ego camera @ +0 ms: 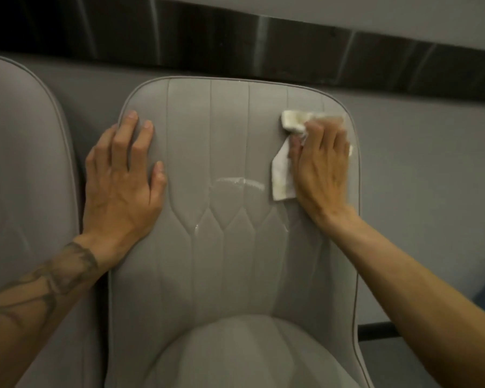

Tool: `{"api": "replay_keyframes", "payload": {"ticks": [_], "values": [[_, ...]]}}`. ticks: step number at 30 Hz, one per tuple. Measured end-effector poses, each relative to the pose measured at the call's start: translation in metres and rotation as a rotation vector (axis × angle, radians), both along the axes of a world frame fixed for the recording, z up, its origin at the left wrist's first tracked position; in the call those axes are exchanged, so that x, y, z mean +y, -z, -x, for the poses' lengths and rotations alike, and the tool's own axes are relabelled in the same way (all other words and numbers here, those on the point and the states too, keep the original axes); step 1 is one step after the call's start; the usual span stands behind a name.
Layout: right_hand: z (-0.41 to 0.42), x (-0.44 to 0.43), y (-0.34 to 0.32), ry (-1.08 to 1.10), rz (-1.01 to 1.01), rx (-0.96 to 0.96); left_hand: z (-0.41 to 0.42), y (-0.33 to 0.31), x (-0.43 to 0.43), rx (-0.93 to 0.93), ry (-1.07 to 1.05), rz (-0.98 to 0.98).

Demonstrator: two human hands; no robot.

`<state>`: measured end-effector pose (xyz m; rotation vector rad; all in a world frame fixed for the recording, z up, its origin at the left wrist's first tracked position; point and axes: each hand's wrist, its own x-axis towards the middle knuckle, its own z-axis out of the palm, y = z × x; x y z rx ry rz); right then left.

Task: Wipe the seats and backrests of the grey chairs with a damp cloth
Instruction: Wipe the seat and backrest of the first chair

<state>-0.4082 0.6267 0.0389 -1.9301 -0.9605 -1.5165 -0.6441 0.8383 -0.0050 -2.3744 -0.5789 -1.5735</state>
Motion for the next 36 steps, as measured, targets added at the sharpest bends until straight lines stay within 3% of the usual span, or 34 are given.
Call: {"api": "replay_keyframes", "payload": {"ticks": [3, 5, 7, 10, 12, 16, 19, 23, 26, 29, 31, 33, 36], "values": [[0.020, -0.013, 0.062, -0.079, 0.169, -0.002, -0.001, 0.001, 0.000, -0.004, -0.009, -0.010], [0.020, -0.020, 0.070, -0.091, 0.236, -0.028, -0.001, 0.002, 0.001, -0.011, -0.013, -0.013], [0.011, -0.012, 0.043, -0.059, 0.186, -0.051, -0.001, 0.003, 0.003, -0.015, -0.013, -0.010], [-0.003, 0.006, -0.007, 0.041, -0.044, -0.040, -0.001, 0.004, 0.005, -0.026, -0.021, -0.021], [0.002, 0.011, 0.003, 0.046, -0.106, -0.011, -0.002, 0.004, 0.006, -0.024, -0.007, -0.023], [0.024, -0.004, 0.071, -0.089, 0.159, -0.048, -0.002, 0.003, 0.006, -0.034, 0.005, -0.019], [0.016, -0.009, 0.054, -0.092, 0.228, -0.101, -0.001, 0.002, 0.006, -0.029, 0.020, -0.018], [-0.002, 0.020, -0.026, 0.006, -0.043, -0.049, 0.000, 0.002, 0.006, -0.025, 0.020, -0.012], [0.009, 0.035, -0.025, 0.017, -0.181, 0.032, 0.000, 0.000, 0.005, -0.020, 0.031, -0.005], [0.031, 0.021, 0.029, -0.130, 0.086, -0.024, 0.001, 0.000, 0.003, -0.019, 0.029, 0.000], [0.026, 0.011, 0.028, -0.161, 0.211, -0.102, 0.001, 0.000, 0.002, -0.019, 0.027, 0.006], [0.012, 0.018, -0.006, -0.094, 0.126, -0.116, 0.001, 0.000, 0.002, -0.011, 0.026, 0.008], [-0.001, 0.037, -0.056, 0.004, -0.209, -0.009, 0.002, 0.001, 0.003, -0.016, 0.012, 0.003]]}}
